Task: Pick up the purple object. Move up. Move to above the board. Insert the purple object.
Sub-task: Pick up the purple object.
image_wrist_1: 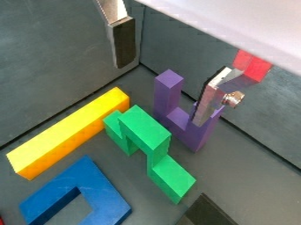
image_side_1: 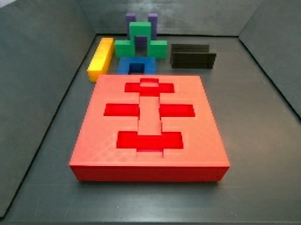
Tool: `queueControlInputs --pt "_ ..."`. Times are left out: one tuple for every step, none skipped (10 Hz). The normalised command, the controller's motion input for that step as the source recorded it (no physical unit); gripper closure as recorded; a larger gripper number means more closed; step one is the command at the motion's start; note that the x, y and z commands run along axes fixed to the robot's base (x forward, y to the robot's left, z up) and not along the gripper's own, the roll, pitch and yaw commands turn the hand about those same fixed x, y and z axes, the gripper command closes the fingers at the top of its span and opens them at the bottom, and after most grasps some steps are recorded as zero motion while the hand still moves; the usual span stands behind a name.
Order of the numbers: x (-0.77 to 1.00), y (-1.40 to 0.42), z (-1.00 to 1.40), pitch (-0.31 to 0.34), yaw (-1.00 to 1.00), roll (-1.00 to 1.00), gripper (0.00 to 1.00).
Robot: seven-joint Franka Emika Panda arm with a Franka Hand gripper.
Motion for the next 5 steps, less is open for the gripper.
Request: queueControlInputs --pt "0.0 -0.08 -0.15 -0.026 0.0 0.0 0.0" --pt "-0.05 0.19 0.0 0.0 0.0 -0.07 0.0" --pt "0.84 0.32 -0.2 0.059 -0.16 -0.07 0.0" --pt "0.93 0.45 -0.23 0.06 -0.2 -0.01 0.0" --pt "0.87 0.54 -0.34 0.114 -0.05 -0.01 0.0"
